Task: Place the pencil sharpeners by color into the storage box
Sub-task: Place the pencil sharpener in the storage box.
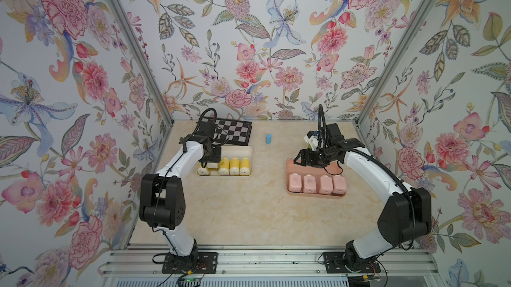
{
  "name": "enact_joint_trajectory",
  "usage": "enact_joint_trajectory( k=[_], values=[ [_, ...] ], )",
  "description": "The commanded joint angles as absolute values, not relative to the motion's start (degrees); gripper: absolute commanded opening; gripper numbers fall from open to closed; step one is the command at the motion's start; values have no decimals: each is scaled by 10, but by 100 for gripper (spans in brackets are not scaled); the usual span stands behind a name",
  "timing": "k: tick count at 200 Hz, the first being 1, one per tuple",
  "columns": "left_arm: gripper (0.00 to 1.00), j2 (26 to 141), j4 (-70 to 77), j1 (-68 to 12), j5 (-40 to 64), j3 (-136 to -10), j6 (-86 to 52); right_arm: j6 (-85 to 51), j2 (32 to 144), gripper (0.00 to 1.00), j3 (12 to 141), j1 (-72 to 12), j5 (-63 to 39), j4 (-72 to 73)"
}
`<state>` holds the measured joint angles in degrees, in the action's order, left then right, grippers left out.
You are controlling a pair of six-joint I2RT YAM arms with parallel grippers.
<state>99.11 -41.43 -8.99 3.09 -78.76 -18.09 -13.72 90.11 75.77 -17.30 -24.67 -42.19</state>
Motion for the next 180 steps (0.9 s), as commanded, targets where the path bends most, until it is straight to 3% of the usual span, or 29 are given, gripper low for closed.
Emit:
enact_joint_trajectory(
  k=[1,180],
  values=[
    [42,991,-397,-85,36,-781,-187,-133,912,73,766,-174,-250,-426],
    [41,1012,-392,-85,37,-755,-202,-128,921,74,759,-173,-250,-425]
  ],
)
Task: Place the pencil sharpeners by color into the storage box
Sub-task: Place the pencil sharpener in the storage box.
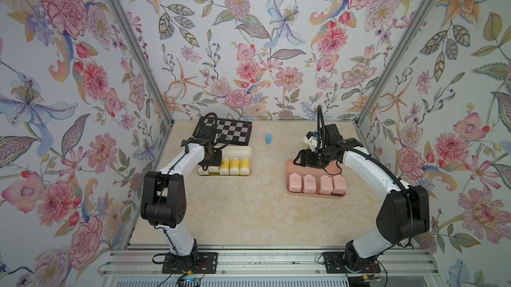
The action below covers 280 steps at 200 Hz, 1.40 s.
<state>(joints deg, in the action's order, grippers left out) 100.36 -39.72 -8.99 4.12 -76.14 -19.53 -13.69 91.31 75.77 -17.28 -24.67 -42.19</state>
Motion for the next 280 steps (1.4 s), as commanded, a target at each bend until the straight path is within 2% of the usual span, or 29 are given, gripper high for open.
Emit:
enact_joint_trajectory(
  k=[1,280],
  values=[
    [42,1012,-392,-85,37,-755,-202,-128,921,74,759,-173,-250,-425],
    [41,1032,-360,-79,46,-730,-207,-127,919,74,757,-172,-250,-425]
  ],
)
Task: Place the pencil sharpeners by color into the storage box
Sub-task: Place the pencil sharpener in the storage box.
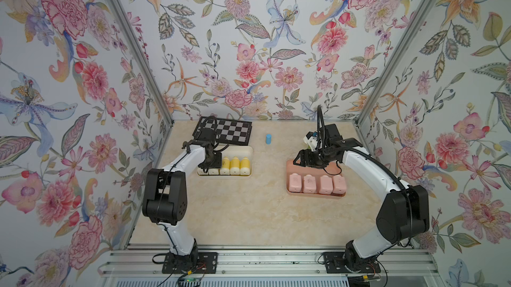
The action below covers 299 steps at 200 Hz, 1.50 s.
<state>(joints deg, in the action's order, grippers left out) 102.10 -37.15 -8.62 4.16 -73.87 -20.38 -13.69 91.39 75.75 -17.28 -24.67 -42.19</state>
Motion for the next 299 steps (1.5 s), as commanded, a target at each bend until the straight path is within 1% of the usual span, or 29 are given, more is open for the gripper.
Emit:
enact_joint_trajectory(
  k=[1,89,133,214,258,299],
  values=[
    [41,1032,-360,-79,46,-730,-207,-127,919,74,757,-172,-250,-425],
    [42,1036,-355,-77,48,-725,-207,-127,920,74,757,-172,-250,-425],
    [44,1037,-354,-77,48,-723,-207,-127,920,74,756,-172,-250,-425],
    [46,1043,-349,-77,48,-719,-208,-127,919,74,757,-172,-250,-425],
    [49,1039,-351,-77,45,-719,-210,-127,918,74,757,-172,-250,-425],
    [56,1028,-354,-77,37,-722,-211,-126,918,74,755,-171,-251,-425]
  ],
)
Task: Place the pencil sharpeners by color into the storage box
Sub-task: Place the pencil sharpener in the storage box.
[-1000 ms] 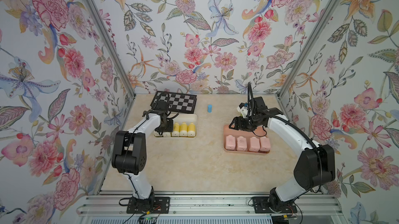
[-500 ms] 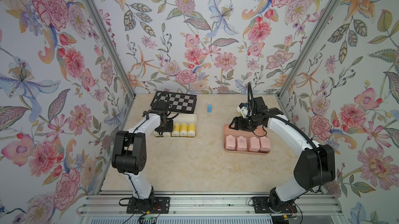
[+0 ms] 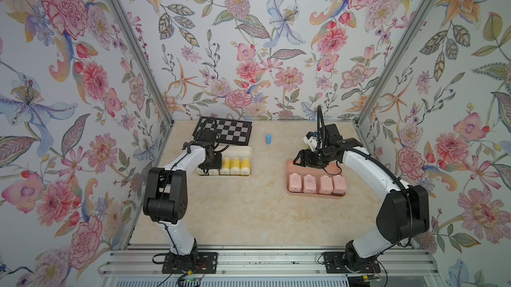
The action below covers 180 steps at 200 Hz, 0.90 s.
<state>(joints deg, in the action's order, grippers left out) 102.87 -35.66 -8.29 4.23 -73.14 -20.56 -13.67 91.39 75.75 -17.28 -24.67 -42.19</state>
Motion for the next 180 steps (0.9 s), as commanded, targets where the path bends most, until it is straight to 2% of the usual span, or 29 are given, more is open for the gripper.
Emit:
enact_joint_trajectory(
  k=[1,93,180],
  values=[
    [56,1028,-354,-77,37,-722,-211,-126,918,74,756,-171,-251,-425],
    [67,995,-370,-77,20,-740,-218,-125,909,74,754,-170,-253,-425],
    [69,974,-374,-77,22,-749,-221,-126,910,74,752,-170,-252,-425]
  ],
)
